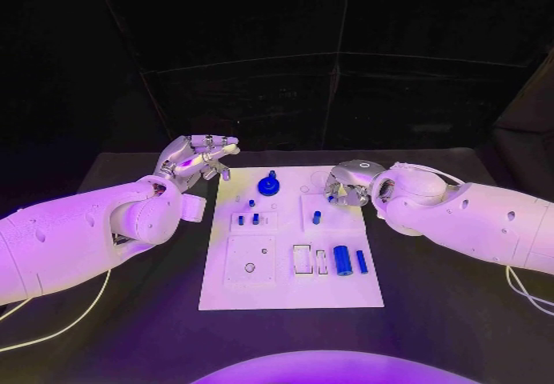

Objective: Assemble the parts on the task board

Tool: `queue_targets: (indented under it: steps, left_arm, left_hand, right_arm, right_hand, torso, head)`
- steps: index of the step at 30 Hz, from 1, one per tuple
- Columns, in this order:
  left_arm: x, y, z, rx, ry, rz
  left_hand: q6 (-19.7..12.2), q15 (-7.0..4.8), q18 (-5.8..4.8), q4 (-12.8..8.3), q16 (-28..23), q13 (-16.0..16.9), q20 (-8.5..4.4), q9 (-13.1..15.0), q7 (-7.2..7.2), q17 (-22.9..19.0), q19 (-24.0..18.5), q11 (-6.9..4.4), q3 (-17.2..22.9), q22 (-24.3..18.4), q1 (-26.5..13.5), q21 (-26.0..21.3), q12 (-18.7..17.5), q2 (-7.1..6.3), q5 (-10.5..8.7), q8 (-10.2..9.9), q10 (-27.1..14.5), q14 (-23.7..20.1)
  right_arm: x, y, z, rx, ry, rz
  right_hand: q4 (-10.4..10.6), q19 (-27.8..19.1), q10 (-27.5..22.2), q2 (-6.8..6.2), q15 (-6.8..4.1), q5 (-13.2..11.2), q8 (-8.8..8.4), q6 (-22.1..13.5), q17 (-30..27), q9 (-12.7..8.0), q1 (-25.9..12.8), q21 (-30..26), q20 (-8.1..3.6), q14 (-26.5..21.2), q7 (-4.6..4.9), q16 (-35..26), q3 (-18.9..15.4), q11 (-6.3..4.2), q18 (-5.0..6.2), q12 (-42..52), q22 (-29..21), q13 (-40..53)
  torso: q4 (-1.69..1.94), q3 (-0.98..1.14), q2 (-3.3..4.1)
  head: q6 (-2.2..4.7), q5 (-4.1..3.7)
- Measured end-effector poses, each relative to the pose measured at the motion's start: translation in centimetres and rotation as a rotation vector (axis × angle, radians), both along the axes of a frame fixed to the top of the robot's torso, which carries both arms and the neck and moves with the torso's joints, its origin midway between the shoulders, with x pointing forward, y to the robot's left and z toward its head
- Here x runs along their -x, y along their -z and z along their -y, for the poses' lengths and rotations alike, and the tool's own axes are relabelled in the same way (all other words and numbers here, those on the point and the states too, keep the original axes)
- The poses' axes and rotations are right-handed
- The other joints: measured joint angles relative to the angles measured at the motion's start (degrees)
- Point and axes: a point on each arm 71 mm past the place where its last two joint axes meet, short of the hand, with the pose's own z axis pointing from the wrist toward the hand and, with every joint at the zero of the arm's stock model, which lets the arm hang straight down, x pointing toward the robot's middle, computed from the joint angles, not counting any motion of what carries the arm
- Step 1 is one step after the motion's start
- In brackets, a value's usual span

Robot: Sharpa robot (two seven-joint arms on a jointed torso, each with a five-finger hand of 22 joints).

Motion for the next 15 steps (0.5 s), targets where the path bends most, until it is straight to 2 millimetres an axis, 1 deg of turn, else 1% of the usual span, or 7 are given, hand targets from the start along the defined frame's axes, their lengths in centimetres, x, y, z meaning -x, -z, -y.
queue_targets:
  steps: [1, 3, 7, 8, 9, 13, 15]
  left_arm:
    - [0.0, 0.0, 0.0, 0.001, 0.001, 0.0]
    - [0.0, 0.01, -0.01, 0.001, 0.001, -0.001]
    - [-0.03, 0.03, -0.06, 0.002, 0.002, -0.001]
    - [-0.03, 0.03, -0.07, 0.002, 0.002, -0.001]
    - [-0.04, 0.04, -0.1, 0.002, 0.002, -0.001]
    - [-0.07, 0.05, -0.19, 0.002, 0.0, -0.002]
    - [-0.09, 0.06, -0.24, 0.002, -0.001, -0.002]
  left_hand:
    - [0.0, 0.0, 0.0, 0.0, 0.0, 0.0, 0.0, 0.0, 0.0, 0.0, 0.0, 0.0, 0.0, 0.0, 0.0, 0.0, 0.0, 0.0, 0.0, 0.0, 0.0, 0.0]
    - [0.0, 0.0, 0.0, 0.0, 0.0, 0.0, 0.0, 0.0, 0.0, 0.0, 0.0, 0.0, 0.0, 0.0, 0.0, 0.0, 0.0, 0.0, 0.0, 0.0, 0.0, 0.0]
    - [0.0, 0.0, 0.0, 0.0, 0.0, 0.0, 0.0, 0.0, 0.0, -0.2, 0.0, 0.0, 0.0, 0.0, 0.0, 0.0, 0.0, 0.0, 0.0, 0.0, 0.0, 0.0]
    - [0.0, 0.0, 0.0, 0.0, 0.0, 0.0, 0.05, 0.0, 0.0, -0.2, -0.1, 0.0, 0.0, 0.0, 0.0, 0.0, 0.0, 0.0, 0.0, 0.0, 0.0, 0.0]
    - [0.0, 0.0, 0.0, 0.0, -0.1, 0.0, 0.18, 0.0, 0.0, -0.2, -0.2, 0.0, 0.0, -0.1, 0.0, 0.0, 0.0, 0.0, 0.0, 0.0, 0.0, 0.0]
    - [0.0, 0.0, 0.0, 0.0, -0.2, 0.0, 0.18, 0.0, 0.0, -0.3, -0.2, 0.0, 0.0, -0.1, 0.0, -0.2, 0.0, 0.0, 0.0, 0.0, 0.0, 0.0]
    - [0.0, 0.0, 0.0, 0.0, -0.2, 0.0, 0.18, 0.0, 0.0, -0.3, -0.2, 0.0, 0.0, -0.1, 0.0, -0.2, 0.0, 0.0, 0.0, 0.0, 0.0, 0.0]
  right_arm:
    - [0.0, 0.0, -0.02, 0.002, 0.0, 0.001]
    - [0.0, 0.01, -0.05, 0.005, 0.0, 0.004]
    - [0.01, 0.03, -0.12, 0.011, 0.0, 0.009]
    - [0.03, 0.04, -0.14, 0.011, 0.0, 0.01]
    - [0.05, 0.04, -0.16, 0.012, 0.0, 0.013]
    - [0.2, 0.11, -0.21, 0.011, -0.001, 0.023]
    - [0.33, 0.15, -0.18, 0.009, 0.0, 0.03]
  right_hand:
    - [-0.2, 0.0, 0.2, -0.16, 0.0, 0.0, 0.0, 0.1, 0.2, 0.0, -0.2, 0.3, 0.0, 0.0, -0.05, 0.4, 0.4, -0.18, 0.0, -0.2, 0.4, 0.0]
    - [-0.3, 0.4, 0.4, -0.16, 0.0, 0.0, -0.13, 0.2, 0.4, 0.0, -0.2, 0.4, 0.01, 0.0, 0.06, 0.5, 0.8, 0.02, 0.0, -0.3, 0.7, -0.1]
    - [-0.8, 0.9, 0.9, -0.46, 0.0, -0.4, -0.38, 0.7, 1.2, 0.0, -0.5, 1.6, 0.09, 0.0, -0.07, 2.2, 2.1, -0.09, 0.0, -0.3, 2.1, -0.1]
    - [-1.0, 1.4, 1.2, -0.46, -0.03, -0.6, -0.38, 1.1, 1.7, 0.0, -0.5, 2.2, -0.05, 0.0, -0.17, 2.8, 2.5, -0.22, -0.61, -0.4, 2.8, -0.2]
    - [-1.3, 1.7, 1.6, -0.46, -0.15, -0.9, -0.38, 1.4, 2.1, 0.0, -0.5, 2.6, -0.01, -0.1, -0.29, 3.4, 2.9, -0.29, -0.9, -0.4, 3.3, -0.2]
    - [-2.3, 2.4, 2.8, -0.47, -0.43, -2.5, -0.39, 2.3, 3.0, 0.1, -0.5, 4.1, -0.19, 0.0, -0.64, 5.0, 5.2, -0.54, -0.9, -0.7, 5.1, -0.1]
    - [-2.8, 2.5, 3.0, -0.47, -0.44, -2.7, -0.54, 2.7, 3.4, 0.1, -0.5, 4.6, -0.2, 0.0, -0.52, 5.7, 6.2, -0.71, -0.91, -0.8, 5.8, -0.1]
  torso:
    - [0.0, 0.0, 0.0]
    - [0.0, 0.0, 0.0]
    - [-0.01, -0.01, -0.01]
    - [-0.01, -0.02, -0.01]
    - [-0.01, -0.02, -0.02]
    - [-0.08, -0.02, -0.03]
    - [-0.09, 0.0, -0.03]
  head:
    - [-0.02, 0.01]
    - [-0.06, 0.02]
    - [-0.12, -0.09]
    - [-0.13, -0.1]
    - [-0.13, -0.12]
    - [-0.13, -0.18]
    - [-0.12, -0.18]
